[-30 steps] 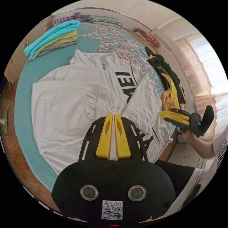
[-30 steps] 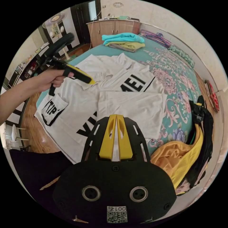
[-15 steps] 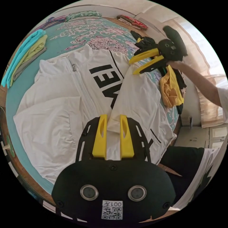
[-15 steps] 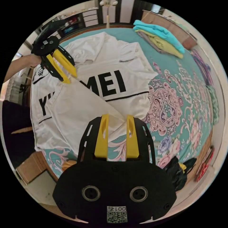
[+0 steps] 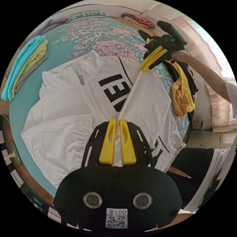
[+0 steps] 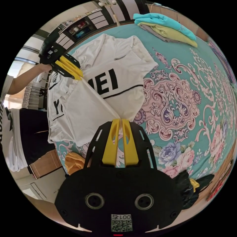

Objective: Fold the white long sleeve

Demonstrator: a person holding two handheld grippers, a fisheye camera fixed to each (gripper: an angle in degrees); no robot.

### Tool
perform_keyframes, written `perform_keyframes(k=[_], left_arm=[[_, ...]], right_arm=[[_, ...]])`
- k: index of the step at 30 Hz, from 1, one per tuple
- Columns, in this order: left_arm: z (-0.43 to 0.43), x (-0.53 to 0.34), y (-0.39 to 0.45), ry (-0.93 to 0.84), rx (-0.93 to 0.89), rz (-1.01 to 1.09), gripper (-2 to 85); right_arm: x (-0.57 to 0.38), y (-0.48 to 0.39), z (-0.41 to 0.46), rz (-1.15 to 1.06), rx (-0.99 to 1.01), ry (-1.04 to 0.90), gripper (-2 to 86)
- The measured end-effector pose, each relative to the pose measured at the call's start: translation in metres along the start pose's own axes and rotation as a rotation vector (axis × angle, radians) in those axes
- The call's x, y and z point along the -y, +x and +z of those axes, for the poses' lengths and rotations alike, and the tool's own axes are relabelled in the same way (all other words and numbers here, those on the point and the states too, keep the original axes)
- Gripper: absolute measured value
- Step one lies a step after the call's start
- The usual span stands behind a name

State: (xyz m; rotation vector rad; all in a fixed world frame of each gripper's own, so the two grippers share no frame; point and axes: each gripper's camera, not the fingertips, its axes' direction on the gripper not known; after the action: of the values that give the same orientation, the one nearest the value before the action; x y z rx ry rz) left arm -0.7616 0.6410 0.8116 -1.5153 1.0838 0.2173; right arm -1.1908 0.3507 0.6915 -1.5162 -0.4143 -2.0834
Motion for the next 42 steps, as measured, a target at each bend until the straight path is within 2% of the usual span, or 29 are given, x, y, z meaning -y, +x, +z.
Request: perform_keyframes(k=[4, 8, 10, 13, 19, 21, 24, 27, 30, 33, 35, 38, 42], left_arm=[[0.008, -0.013, -0.003, -0.015, 0.021, -0.002, 1.6], [0.011, -0.042, -0.013, -0.001, 0.036, -0.09, 2.3], [0.012, -0.054, -0.014, 0.018, 0.049, -0.117, 2.3], [0.019, -0.066, -0.011, 0.073, 0.002, -0.117, 2.2], [0.06, -0.073, -0.013, 0.003, 0.049, -0.093, -0.1], [0.064, -0.091, -0.025, 0.024, 0.018, -0.187, -0.9], [0.063, -0.124, -0.035, 0.068, 0.029, -0.34, -1.0], [0.066, -0.149, -0.036, 0.124, -0.008, -0.384, -0.9], [0.081, -0.159, -0.034, 0.1, -0.01, -0.358, -0.9], [0.098, -0.171, -0.036, 0.097, 0.001, -0.354, -0.9], [0.11, -0.183, -0.039, 0.071, -0.005, -0.366, -0.9], [0.107, -0.223, -0.048, 0.089, 0.073, -0.381, -0.9], [0.087, -0.316, -0.078, 0.016, 0.313, -0.435, -0.4]], right_arm=[[-0.02, -0.003, -0.004, 0.067, -0.031, 0.045, 1.0], [-0.054, -0.018, -0.013, 0.184, -0.183, 0.08, 0.6], [-0.067, -0.033, -0.016, 0.202, -0.154, 0.131, 0.6], [-0.081, -0.069, -0.013, 0.159, 0.034, 0.248, 0.5], [-0.085, -0.133, 0.05, 0.162, 0.022, 0.161, 0.3], [-0.093, -0.146, 0.077, 0.177, -0.008, 0.071, 0.3], [-0.106, -0.16, 0.079, 0.218, -0.036, 0.065, 0.4], [-0.1, -0.185, 0.066, 0.258, -0.122, 0.175, 0.4], [-0.076, -0.212, 0.072, 0.235, -0.07, 0.282, 0.5], [-0.047, -0.236, 0.104, 0.221, -0.135, 0.279, 0.5], [-0.035, -0.248, 0.132, 0.199, -0.09, 0.216, 0.5], [-0.05, -0.271, 0.14, 0.273, -0.177, 0.22, 0.7], [-0.131, -0.292, 0.126, 0.583, -0.17, 0.29, 2.6]])
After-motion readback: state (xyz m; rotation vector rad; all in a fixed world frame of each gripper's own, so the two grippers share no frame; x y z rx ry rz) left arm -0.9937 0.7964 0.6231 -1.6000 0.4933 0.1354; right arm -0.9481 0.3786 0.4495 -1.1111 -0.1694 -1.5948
